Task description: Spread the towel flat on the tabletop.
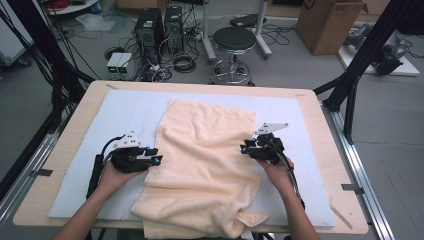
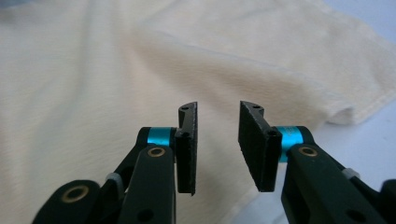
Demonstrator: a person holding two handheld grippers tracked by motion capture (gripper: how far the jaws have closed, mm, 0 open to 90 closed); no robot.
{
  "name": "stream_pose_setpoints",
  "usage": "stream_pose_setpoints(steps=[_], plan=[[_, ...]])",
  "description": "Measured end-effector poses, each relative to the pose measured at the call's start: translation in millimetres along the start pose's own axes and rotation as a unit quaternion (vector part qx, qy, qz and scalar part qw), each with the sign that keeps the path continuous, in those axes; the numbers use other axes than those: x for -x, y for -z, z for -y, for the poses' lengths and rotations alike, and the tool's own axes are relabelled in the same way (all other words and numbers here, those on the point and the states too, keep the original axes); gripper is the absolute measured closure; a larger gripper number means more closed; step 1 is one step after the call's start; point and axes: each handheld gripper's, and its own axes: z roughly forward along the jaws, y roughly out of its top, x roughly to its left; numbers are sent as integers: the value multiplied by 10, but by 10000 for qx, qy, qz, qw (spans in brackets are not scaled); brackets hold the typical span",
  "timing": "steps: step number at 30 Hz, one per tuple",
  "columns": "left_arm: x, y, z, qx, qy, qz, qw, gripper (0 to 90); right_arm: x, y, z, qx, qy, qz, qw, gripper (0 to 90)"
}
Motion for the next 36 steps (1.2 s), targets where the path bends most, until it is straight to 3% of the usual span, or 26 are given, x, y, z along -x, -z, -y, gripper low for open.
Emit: stream_pose_setpoints(steps=[1, 5, 10, 14, 16, 19, 21, 23, 25, 30, 32, 34, 36], plan=[[37, 25, 13, -47, -86, 21, 10000, 600, -57, 42, 17, 43, 32, -44, 10000, 667], [184, 126, 90, 127, -100, 195, 9997, 572, -258, 163, 117, 160, 174, -295, 9993, 641], [393, 236, 162, 246, -252, 474, 9983, 545, -523, 319, 254, 355, 375, -674, 9964, 615], [572, 231, 231, 53, -521, 646, 9965, 543, -723, 340, 386, 234, 562, -876, 9943, 595], [641, 188, 285, -153, -649, 706, 9953, 543, -775, 306, 452, 127, 625, -919, 9937, 587], [717, 160, 353, -242, -700, 763, 9943, 522, -816, 268, 515, -11, 628, -1004, 9930, 573], [757, 188, 378, -199, -692, 784, 9943, 504, -856, 296, 528, 6, 664, -998, 9928, 567], [781, 241, 395, -125, -680, 835, 9941, 500, -900, 381, 514, 189, 731, -1015, 9920, 568], [800, 283, 408, -90, -676, 922, 9934, 499, -937, 421, 496, 258, 773, -1183, 9896, 560], [873, 331, 433, -37, -748, 1180, 9902, 477, -1022, 339, 515, 89, 919, -1391, 9860, 549], [880, 271, 447, -199, -771, 1175, 9899, 477, -1012, 295, 516, 19, 914, -1377, 9863, 549], [867, 182, 469, -442, -794, 1258, 9879, 515, -1002, 246, 510, -77, 874, -1330, 9872, 558], [867, 147, 476, -428, -858, 1183, 9883, 604, -1010, 205, 513, -155, 855, -1373, 9867, 562]])
